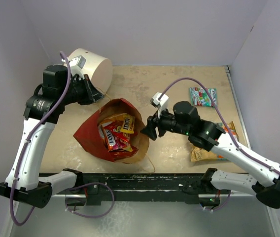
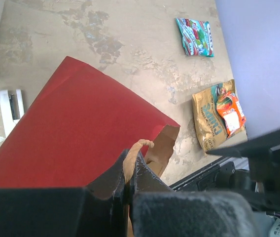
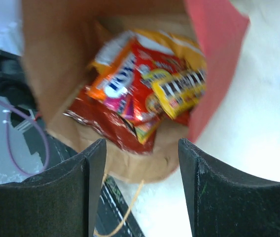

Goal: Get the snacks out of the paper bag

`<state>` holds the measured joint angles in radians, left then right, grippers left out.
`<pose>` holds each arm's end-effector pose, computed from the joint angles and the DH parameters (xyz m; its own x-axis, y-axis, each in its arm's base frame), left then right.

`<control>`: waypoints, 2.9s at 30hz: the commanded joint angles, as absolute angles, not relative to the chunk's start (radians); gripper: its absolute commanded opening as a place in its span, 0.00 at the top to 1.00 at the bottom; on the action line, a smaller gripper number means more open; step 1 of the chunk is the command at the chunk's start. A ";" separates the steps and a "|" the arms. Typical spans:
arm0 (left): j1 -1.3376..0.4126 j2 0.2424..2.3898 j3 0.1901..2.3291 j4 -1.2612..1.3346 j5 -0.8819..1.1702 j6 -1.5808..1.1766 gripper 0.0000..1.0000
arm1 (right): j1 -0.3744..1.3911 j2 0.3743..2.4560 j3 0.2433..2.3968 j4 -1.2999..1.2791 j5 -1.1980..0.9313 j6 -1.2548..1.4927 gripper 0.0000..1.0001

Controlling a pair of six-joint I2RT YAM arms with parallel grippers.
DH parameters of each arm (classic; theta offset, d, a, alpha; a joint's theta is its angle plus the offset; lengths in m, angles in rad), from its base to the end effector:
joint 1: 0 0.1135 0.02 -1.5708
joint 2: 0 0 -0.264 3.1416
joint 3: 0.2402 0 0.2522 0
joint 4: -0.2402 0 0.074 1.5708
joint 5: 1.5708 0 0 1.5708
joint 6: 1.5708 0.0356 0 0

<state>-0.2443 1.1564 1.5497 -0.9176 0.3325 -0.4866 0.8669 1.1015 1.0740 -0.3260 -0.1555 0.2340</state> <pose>0.2011 -0.0621 0.4506 -0.6645 -0.2899 -0.6888 0.2173 0.8069 -0.5492 0.1573 0.1938 0.3644 -0.4144 -0.1341 -0.9002 -0.7721 0.5754 0.2697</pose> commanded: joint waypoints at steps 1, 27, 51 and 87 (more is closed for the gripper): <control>-0.237 1.168 1.576 -0.900 0.320 -0.469 1.00 | 0.958 1.053 0.976 0.001 -0.236 0.084 0.37; -0.230 1.166 1.581 -0.904 0.352 -0.477 1.00 | 1.157 1.623 0.949 0.458 0.188 -0.262 0.51; -0.232 1.162 1.583 -0.910 0.373 -0.484 1.00 | 1.152 1.771 1.093 0.465 0.341 -0.217 0.52; -0.232 1.133 1.532 -0.876 0.343 -0.488 1.00 | 1.148 0.881 1.118 -0.521 0.588 0.325 1.00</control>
<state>-0.2379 1.1500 1.5394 -0.9329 0.3511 -0.4870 1.1511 0.8932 1.0492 -0.3145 0.1444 0.1345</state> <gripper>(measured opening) 0.009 0.119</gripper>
